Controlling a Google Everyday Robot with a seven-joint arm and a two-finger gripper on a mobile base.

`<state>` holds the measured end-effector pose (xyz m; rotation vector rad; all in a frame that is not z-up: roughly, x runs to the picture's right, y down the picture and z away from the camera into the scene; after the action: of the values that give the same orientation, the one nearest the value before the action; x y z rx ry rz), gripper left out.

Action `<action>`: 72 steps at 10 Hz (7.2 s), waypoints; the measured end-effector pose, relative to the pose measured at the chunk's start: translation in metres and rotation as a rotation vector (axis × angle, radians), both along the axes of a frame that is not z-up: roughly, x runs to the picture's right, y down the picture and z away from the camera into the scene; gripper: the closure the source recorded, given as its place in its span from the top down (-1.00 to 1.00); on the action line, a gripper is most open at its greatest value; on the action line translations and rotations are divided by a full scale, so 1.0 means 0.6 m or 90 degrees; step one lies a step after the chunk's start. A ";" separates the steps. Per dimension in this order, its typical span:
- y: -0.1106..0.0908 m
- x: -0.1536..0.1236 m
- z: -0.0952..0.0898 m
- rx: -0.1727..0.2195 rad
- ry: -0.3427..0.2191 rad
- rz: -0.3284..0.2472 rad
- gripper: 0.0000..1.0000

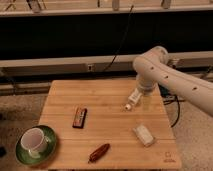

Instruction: Move the arm in a circular motion

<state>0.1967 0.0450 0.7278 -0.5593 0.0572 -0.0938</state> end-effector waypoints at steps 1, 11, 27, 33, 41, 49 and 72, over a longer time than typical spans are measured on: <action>-0.006 0.002 0.005 0.001 0.000 -0.006 0.60; -0.033 -0.123 0.053 -0.003 -0.018 -0.058 0.60; -0.004 -0.287 0.042 -0.012 -0.070 -0.106 0.60; -0.001 -0.331 0.052 -0.013 -0.086 -0.115 0.60; 0.006 -0.362 0.056 -0.011 -0.095 -0.107 0.60; 0.013 -0.373 0.065 -0.013 -0.092 -0.072 0.60; 0.066 -0.254 0.041 -0.034 -0.055 0.057 0.60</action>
<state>0.0444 0.0848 0.7523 -0.6103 -0.0546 -0.0331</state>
